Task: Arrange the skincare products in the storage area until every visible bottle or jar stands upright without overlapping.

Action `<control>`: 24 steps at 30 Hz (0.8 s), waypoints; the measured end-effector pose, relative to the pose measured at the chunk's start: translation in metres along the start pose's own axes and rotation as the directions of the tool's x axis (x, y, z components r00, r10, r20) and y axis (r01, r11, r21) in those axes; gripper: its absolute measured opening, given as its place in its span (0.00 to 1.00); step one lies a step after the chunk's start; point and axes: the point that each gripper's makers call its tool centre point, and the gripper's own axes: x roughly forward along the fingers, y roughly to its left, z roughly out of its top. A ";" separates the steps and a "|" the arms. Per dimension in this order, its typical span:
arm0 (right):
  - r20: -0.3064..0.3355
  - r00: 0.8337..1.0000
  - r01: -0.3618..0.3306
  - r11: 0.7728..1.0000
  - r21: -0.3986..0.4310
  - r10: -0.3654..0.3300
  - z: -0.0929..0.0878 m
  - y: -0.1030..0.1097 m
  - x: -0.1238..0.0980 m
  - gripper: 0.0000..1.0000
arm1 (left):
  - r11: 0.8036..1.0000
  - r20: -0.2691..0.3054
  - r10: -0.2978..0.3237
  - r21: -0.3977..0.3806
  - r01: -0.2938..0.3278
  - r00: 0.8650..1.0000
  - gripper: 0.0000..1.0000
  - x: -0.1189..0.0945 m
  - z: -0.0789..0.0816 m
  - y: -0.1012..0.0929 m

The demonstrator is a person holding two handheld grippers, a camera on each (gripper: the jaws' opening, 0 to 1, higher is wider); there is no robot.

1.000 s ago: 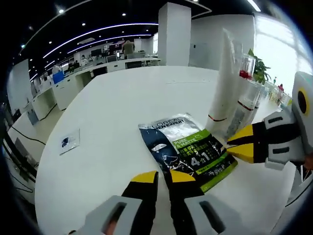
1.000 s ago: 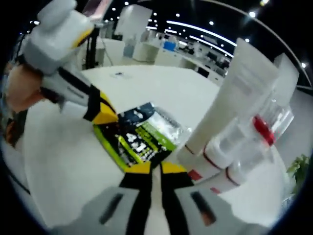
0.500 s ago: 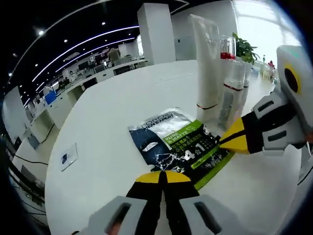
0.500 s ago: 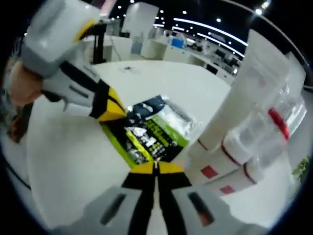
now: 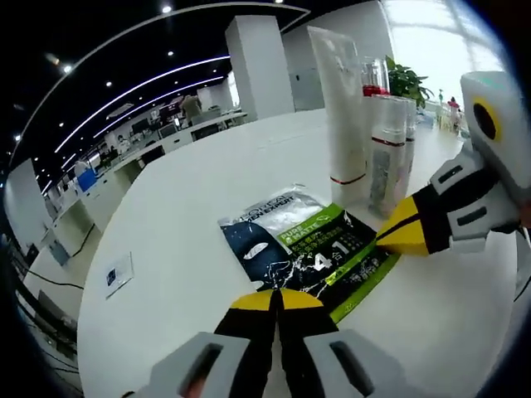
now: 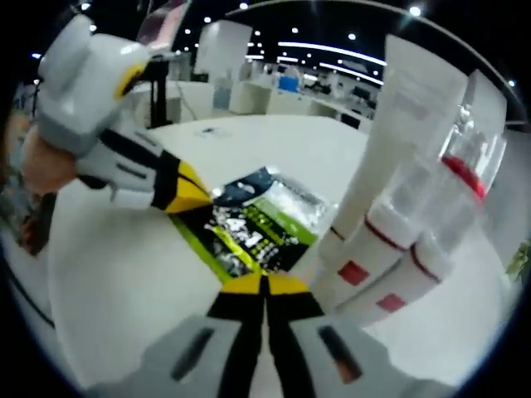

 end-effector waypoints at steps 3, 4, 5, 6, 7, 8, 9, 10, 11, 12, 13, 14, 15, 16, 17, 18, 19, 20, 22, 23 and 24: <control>-0.002 1.000 0.005 1.000 -0.001 -0.005 -0.001 -0.001 -0.001 0.00 | 1.000 0.005 -0.002 -0.004 0.002 1.000 0.00 0.001 0.000 -0.001; -0.001 1.000 0.004 1.000 0.002 -0.004 -0.001 -0.001 -0.001 0.00 | 1.000 0.006 -0.002 -0.002 0.002 1.000 0.00 0.001 0.001 -0.001; 0.000 1.000 0.004 1.000 0.003 -0.004 -0.001 -0.001 -0.001 0.00 | 1.000 0.007 -0.003 -0.002 0.003 1.000 0.00 0.001 0.001 -0.002; 0.000 1.000 0.004 1.000 0.004 -0.004 -0.001 -0.001 -0.001 0.00 | 1.000 0.008 -0.003 -0.004 0.003 1.000 0.01 0.001 0.001 -0.002; 0.000 1.000 0.005 1.000 0.007 -0.005 -0.001 -0.001 -0.001 0.00 | 1.000 0.008 -0.004 -0.007 0.004 1.000 0.01 0.001 0.001 -0.002; 0.001 1.000 0.004 1.000 0.008 -0.004 -0.001 -0.001 -0.001 0.00 | 1.000 0.008 -0.004 -0.008 0.004 1.000 0.01 0.002 0.001 -0.002; 0.001 1.000 0.003 1.000 0.008 -0.003 -0.001 -0.001 -0.001 0.00 | 1.000 0.009 -0.004 -0.009 0.004 1.000 0.01 0.002 0.001 -0.002; 0.001 1.000 0.003 1.000 0.008 -0.003 -0.001 -0.001 -0.001 0.00 | 1.000 0.010 -0.004 -0.010 0.004 1.000 0.01 0.002 0.001 -0.002; 0.000 1.000 0.002 1.000 0.006 -0.002 -0.001 -0.001 -0.001 0.00 | 1.000 0.010 -0.004 -0.011 0.004 1.000 0.01 0.002 0.001 -0.002; -0.003 1.000 0.002 1.000 0.003 -0.002 -0.001 -0.001 -0.001 0.00 | 1.000 0.009 -0.004 -0.013 0.004 1.000 0.01 0.002 0.001 -0.002; -0.011 1.000 0.002 1.000 -0.005 -0.002 -0.001 -0.002 -0.001 0.01 | 1.000 0.009 -0.005 -0.015 0.005 1.000 0.01 0.002 0.001 -0.002; -0.014 1.000 -0.002 1.000 -0.015 0.002 -0.001 -0.002 -0.001 0.01 | 1.000 0.007 -0.009 -0.015 0.009 1.000 0.01 0.002 0.001 -0.002; -0.017 1.000 -0.003 1.000 -0.014 0.003 0.000 -0.002 -0.001 0.01 | 1.000 0.005 -0.011 -0.013 0.011 1.000 0.02 0.001 0.002 -0.002; -0.020 1.000 -0.002 1.000 -0.009 0.002 0.001 -0.004 -0.001 0.02 | 1.000 0.004 -0.010 -0.014 0.010 1.000 0.07 0.000 0.003 -0.002; -0.018 1.000 0.002 1.000 0.004 -0.002 0.003 -0.005 -0.003 0.02 | 1.000 0.008 -0.004 -0.016 0.005 1.000 0.11 -0.002 0.005 -0.001; -0.002 1.000 0.003 1.000 0.019 -0.003 0.006 -0.006 -0.005 0.03 | 1.000 0.018 -0.002 -0.024 0.003 1.000 0.15 -0.004 0.008 -0.001; 0.029 1.000 -0.007 0.999 0.042 0.006 0.012 -0.005 -0.007 0.04 | 0.999 0.035 -0.014 -0.046 0.015 0.999 0.15 -0.007 0.013 -0.002; 0.040 0.999 -0.017 0.998 0.053 0.015 0.015 -0.004 -0.010 0.05 | 0.998 0.039 -0.014 -0.053 0.016 0.999 0.15 -0.009 0.014 -0.002; 0.040 0.999 -0.025 0.997 0.069 0.023 0.017 -0.003 -0.014 0.06 | 0.998 0.058 -0.007 -0.059 0.010 0.998 0.15 -0.015 0.019 0.000; 0.042 0.999 -0.029 0.996 0.081 0.025 0.017 -0.003 -0.015 0.07 | 0.998 0.071 -0.005 -0.069 0.010 0.997 0.15 -0.018 0.022 0.002; 0.047 0.999 -0.033 0.995 0.097 0.028 0.018 -0.002 -0.018 0.08 | 0.997 0.082 -0.007 -0.080 0.014 0.997 0.15 -0.021 0.025 0.003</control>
